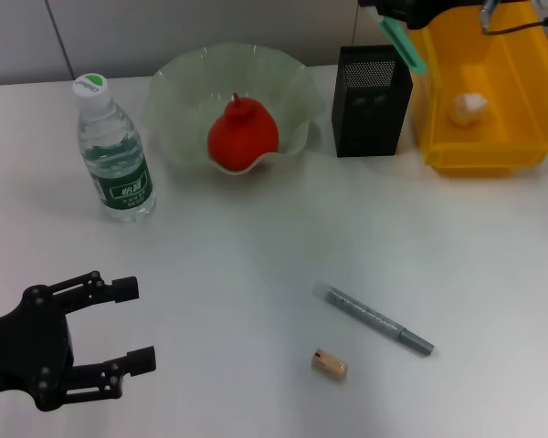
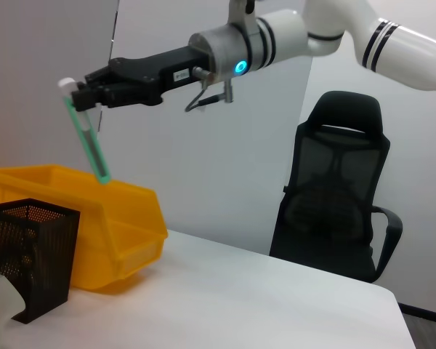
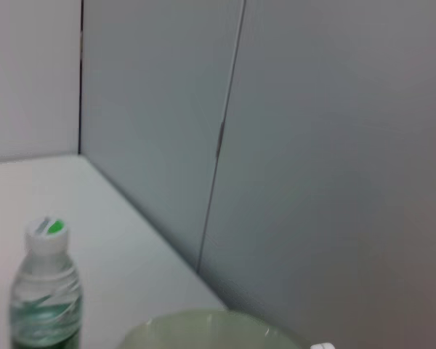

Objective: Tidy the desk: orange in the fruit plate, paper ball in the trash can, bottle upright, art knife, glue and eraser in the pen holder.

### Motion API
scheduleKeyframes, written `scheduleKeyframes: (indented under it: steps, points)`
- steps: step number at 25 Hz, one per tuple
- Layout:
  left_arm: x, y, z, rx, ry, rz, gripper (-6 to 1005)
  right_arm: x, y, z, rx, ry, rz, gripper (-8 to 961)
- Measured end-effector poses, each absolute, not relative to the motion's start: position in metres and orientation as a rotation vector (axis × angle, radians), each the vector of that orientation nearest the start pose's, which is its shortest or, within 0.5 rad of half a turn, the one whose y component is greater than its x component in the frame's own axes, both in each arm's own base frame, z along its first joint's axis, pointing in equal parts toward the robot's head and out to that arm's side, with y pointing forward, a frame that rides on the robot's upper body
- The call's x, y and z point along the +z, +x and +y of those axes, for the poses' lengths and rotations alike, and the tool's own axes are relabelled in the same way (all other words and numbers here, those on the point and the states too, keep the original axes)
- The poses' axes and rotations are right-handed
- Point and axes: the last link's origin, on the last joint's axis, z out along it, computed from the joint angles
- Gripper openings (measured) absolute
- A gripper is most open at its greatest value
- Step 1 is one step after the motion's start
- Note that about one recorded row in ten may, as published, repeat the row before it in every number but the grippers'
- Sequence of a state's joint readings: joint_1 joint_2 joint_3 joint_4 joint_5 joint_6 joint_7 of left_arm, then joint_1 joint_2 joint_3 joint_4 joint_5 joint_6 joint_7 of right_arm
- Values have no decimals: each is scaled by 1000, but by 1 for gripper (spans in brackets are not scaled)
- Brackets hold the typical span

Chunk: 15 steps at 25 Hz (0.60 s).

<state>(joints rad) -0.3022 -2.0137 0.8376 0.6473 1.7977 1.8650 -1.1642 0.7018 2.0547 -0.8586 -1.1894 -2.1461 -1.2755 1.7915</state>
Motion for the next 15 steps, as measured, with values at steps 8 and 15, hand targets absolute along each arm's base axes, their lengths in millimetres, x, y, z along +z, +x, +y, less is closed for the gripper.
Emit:
scheduleKeyframes:
  steps: [8, 15]
  points:
    - [21, -290, 243, -955, -2828, -430, 833, 72, 165, 446, 401, -2403, 229, 158]
    - [21, -292, 241, -956, -2824, -433, 833, 61, 178, 452, 415, -2385, 261, 159]
